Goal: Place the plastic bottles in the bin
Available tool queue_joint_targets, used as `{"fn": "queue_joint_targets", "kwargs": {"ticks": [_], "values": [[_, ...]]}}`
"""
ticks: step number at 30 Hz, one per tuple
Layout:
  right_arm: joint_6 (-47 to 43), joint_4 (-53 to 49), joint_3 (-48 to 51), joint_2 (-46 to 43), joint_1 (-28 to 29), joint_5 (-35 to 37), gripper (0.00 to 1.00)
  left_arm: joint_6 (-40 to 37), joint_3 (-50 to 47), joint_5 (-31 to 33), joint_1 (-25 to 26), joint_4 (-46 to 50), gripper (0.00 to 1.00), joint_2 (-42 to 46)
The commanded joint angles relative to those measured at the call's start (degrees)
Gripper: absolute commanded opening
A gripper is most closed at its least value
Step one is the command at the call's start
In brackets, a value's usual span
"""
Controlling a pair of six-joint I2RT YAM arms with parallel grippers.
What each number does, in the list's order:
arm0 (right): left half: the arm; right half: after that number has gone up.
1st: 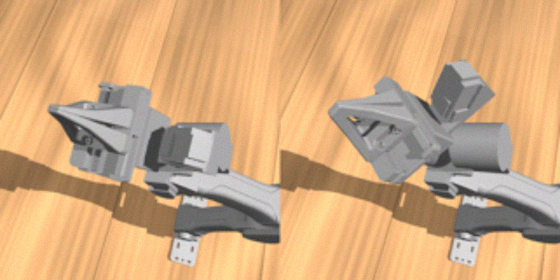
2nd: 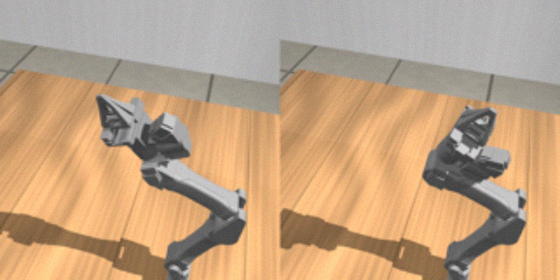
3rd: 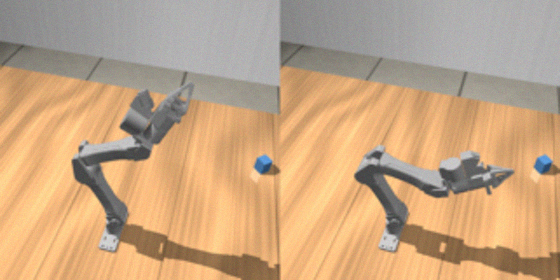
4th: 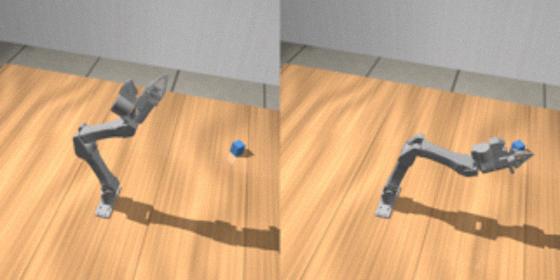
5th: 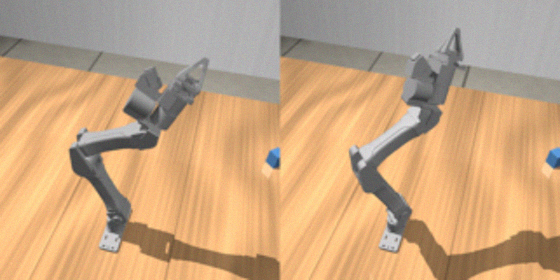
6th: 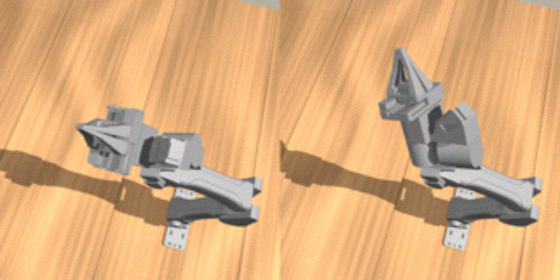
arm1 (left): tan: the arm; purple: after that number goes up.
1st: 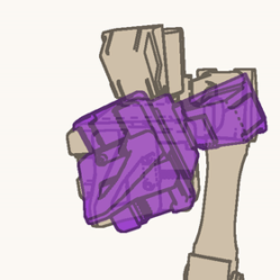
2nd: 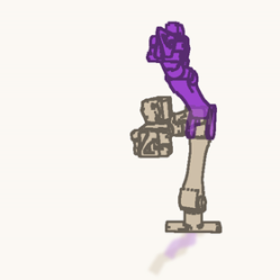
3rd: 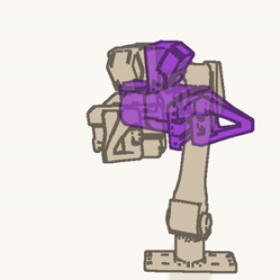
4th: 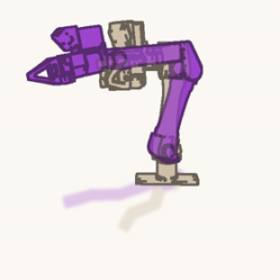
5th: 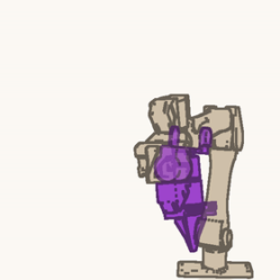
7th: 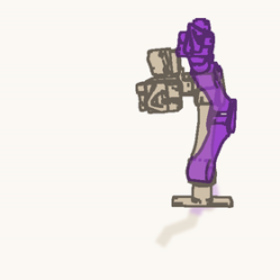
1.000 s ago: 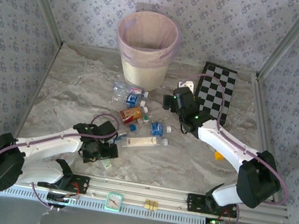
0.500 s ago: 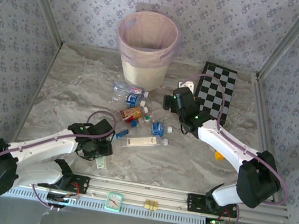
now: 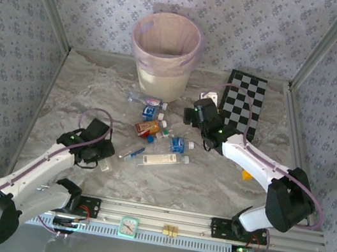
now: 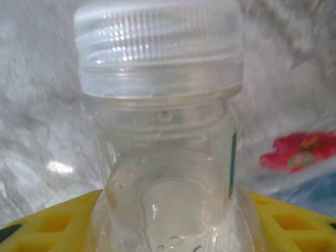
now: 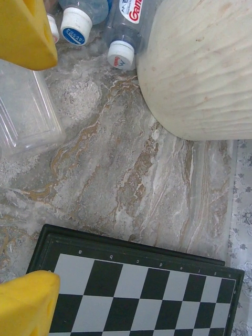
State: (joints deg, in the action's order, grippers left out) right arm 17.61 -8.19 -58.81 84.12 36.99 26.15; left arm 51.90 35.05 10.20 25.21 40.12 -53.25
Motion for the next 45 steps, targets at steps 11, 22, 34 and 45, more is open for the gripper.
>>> {"fn": "queue_joint_targets", "kwargs": {"ticks": [11,22,34,45], "values": [[-0.4,-0.5,-0.5,-0.2,-0.2,-0.8,1.0,-18.8,19.7,8.6,-8.3,-23.4,0.54,-5.2],[1.9,1.0,0.9,-0.6,-0.4,-4.4,1.0,-26.9,42.3,-1.5,-10.5,-34.8,0.54,-21.2],[3.0,1.2,2.8,-1.0,-1.3,-5.1,1.0,-38.8,76.1,-20.3,-10.2,-28.6,0.53,-46.1],[3.0,0.9,3.7,-2.7,-1.8,-5.8,1.0,-49.2,106.3,-21.7,-6.8,-7.8,0.54,-67.0]]}}
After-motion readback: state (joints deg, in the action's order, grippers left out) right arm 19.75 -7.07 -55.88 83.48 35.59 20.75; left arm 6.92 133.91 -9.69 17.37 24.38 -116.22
